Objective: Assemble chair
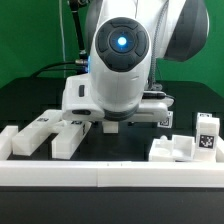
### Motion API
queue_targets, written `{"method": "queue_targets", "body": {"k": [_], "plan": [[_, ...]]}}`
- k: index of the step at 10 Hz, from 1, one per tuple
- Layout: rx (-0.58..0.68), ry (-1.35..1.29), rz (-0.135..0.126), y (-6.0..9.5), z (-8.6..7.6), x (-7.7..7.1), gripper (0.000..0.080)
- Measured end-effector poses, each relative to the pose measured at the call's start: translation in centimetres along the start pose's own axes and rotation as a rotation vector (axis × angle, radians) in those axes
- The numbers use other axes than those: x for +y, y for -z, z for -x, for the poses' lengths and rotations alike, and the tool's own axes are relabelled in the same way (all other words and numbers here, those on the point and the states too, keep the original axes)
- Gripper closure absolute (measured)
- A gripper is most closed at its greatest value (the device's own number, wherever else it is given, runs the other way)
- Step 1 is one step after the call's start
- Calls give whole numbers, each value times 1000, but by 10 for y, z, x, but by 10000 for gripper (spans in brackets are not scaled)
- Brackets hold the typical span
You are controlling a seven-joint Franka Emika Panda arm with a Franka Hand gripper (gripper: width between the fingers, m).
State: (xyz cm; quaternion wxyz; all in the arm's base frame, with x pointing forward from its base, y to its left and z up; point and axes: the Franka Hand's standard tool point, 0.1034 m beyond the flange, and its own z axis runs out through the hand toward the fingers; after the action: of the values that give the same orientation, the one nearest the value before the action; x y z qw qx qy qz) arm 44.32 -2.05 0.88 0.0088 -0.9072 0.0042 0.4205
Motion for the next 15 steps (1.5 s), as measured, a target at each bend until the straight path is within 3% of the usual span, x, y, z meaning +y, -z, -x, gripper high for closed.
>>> {"method": "queue_targets", "body": {"k": [1, 2, 3, 6, 8, 13, 14, 15], "plan": [[1, 0, 0, 0, 0, 0, 359], [1, 0, 0, 0, 0, 0, 359], [0, 0, -1, 0, 0, 0, 511], [1, -1, -2, 3, 0, 1, 511], [-3, 0, -3, 16, 2, -6, 511], [-18, -61, -11, 91, 30, -42, 509], [18, -59, -7, 99, 27, -42, 509], [15, -60, -8, 98, 27, -41, 509]]}}
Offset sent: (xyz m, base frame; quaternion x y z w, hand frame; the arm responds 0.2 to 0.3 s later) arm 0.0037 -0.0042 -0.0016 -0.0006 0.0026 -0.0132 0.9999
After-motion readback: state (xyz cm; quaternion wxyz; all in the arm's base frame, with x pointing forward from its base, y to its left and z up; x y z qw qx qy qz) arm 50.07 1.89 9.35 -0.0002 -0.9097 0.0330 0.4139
